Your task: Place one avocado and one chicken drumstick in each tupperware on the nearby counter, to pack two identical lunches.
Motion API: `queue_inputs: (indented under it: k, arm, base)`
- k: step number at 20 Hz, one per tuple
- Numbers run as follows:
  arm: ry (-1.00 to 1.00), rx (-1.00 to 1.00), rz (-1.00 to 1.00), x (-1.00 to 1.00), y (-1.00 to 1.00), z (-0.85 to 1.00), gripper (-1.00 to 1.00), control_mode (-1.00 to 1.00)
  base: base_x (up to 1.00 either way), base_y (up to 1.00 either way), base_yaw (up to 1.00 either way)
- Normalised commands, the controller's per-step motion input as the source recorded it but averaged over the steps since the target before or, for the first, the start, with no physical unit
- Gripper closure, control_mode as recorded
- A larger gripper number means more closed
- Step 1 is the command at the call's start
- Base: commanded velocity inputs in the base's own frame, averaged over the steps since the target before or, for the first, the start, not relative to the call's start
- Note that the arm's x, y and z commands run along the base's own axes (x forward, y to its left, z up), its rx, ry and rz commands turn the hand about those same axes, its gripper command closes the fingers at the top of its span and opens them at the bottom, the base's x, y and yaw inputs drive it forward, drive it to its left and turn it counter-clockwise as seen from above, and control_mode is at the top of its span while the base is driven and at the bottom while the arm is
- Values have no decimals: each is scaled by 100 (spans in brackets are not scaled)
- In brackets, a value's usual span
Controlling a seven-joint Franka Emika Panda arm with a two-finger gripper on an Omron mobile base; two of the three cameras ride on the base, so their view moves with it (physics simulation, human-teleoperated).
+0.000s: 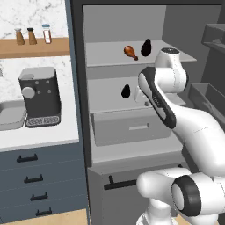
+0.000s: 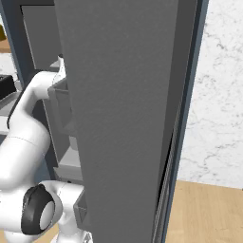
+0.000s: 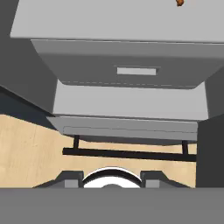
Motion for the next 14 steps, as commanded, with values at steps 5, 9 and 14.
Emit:
queue_inputs:
  k: [5, 9, 14]
  arm:
    - [-5, 0, 0, 8, 0, -8, -100, -100]
    - [-26, 0, 0, 22, 0, -41, -100, -100]
    - [-24, 0, 0, 2, -1, -23, -100, -100]
  base:
    - [0, 0, 0]
    - [0, 0, 0]
    - [0, 0, 0]
